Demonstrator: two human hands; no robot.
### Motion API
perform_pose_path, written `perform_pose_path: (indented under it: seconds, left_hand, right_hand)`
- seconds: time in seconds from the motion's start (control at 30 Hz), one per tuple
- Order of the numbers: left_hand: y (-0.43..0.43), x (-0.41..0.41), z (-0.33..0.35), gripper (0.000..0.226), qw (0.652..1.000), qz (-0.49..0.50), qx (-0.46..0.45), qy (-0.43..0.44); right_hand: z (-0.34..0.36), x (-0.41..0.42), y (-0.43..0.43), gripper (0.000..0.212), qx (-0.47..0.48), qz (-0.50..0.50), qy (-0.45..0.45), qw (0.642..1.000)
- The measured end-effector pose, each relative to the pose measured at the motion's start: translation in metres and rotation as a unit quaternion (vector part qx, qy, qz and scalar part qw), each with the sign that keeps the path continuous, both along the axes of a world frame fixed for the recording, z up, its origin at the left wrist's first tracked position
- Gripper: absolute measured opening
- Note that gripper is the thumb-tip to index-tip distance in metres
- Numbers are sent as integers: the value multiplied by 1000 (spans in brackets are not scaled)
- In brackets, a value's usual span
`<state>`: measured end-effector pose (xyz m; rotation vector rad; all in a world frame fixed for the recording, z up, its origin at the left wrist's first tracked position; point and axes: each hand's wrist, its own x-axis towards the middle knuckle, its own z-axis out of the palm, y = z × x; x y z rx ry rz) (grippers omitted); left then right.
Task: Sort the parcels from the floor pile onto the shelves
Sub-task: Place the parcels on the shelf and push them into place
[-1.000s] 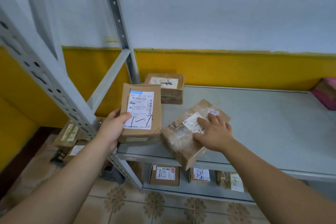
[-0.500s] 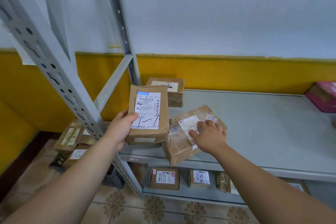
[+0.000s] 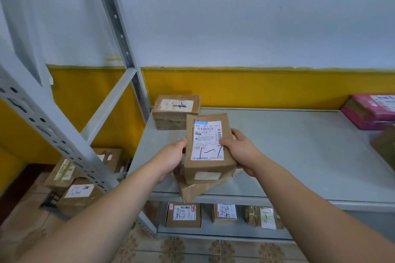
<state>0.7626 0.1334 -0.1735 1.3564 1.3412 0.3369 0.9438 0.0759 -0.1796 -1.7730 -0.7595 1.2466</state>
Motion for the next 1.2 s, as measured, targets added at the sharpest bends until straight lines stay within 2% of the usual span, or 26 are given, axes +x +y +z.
perform_pose_path:
  seconds: [0.1,0.2,0.3,0.37,0.4,0.47,0.63,0.87,1.0,1.07,1.2]
  left_hand:
    - [11,2,-17,36,984,-61,113,121]
    - [8,3,-38,51,948,-142,198,206]
    - [-2,2,-59,107,890,-257,218,306]
    - [-9,-3,-71,124,848,-312,222,366]
    - [-12,-5,-74,124,830,-326,238,384]
    - [-12,-11,-74,115,815,-329,260,400]
    - [17,-41,-66,101,818,-325,230,414]
    - [38,-48,-51,84,819,-281,227,445]
    - [32,-36,-59,103,835,-274,230,418]
    - [29,-34,-67,95,826,-286,245,420]
    - [35,-52,-72,81,814,-293,269,424]
  right_hand:
    - [0,19,2,55,14,-33,-12,999]
    - [-3,40,4,43,17,-83,-18,996]
    - [-7,51,2,40,10,-79,-36,996]
    - [-13,54,0,54,11,-73,-26,997]
    - [-16,57,0,61,13,-77,-15,997]
    - [-18,64,0,64,20,-99,7,995]
    - [-21,82,1,54,36,-172,60,983]
    - [-40,86,2,37,16,-207,83,975]
    - [-50,88,2,28,-2,-224,97,970]
    - [-52,90,1,23,-7,-236,101,967]
    - [-58,93,-4,31,-7,-242,68,968]
